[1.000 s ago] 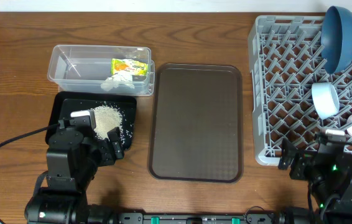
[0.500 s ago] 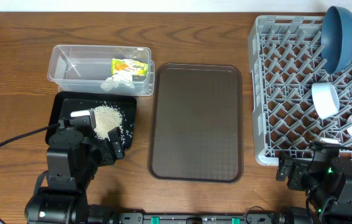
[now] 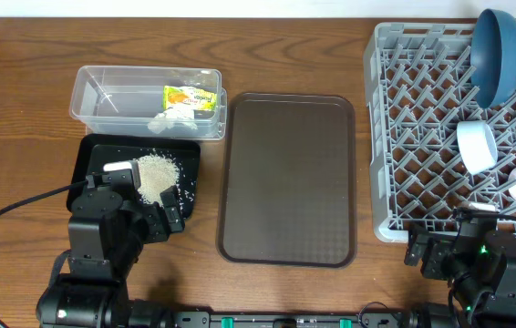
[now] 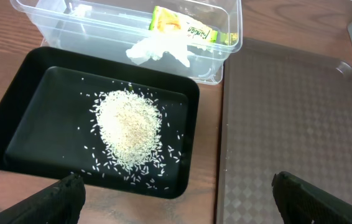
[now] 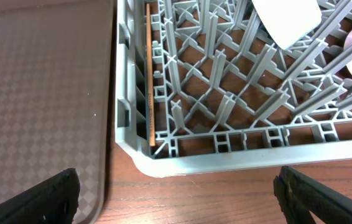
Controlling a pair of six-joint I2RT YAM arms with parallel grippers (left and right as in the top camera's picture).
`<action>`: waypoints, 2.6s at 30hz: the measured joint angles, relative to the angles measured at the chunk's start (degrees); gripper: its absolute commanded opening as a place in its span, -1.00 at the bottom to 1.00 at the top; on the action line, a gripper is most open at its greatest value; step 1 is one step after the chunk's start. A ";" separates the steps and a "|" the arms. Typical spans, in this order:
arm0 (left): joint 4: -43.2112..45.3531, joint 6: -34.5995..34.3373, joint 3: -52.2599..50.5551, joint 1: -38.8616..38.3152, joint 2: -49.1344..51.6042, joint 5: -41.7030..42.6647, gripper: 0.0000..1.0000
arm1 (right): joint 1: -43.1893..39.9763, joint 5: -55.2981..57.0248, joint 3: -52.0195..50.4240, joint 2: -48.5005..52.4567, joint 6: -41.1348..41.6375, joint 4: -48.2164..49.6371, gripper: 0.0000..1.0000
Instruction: Sort waste into correct bins and load items into the dishwasher rack
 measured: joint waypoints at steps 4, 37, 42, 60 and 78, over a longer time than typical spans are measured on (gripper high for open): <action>0.02 0.00 0.00 0.00 0.00 0.00 0.98 | 0.02 0.02 -0.02 -0.48 0.00 -0.48 0.98; -0.02 0.00 -0.09 0.00 0.22 0.00 0.99 | 8.72 2.14 -38.51 -22.67 -0.44 63.87 0.99; -0.02 0.00 -0.09 0.00 0.22 0.00 0.99 | 8.72 2.12 -39.50 -22.64 -1.97 57.68 0.98; 0.00 0.00 -0.09 0.00 0.22 0.00 0.99 | 8.72 2.12 -39.54 -22.62 -2.97 57.44 0.99; 0.00 0.00 -0.09 0.00 0.22 0.00 0.99 | 8.72 2.14 -39.54 -22.62 -3.15 57.44 0.99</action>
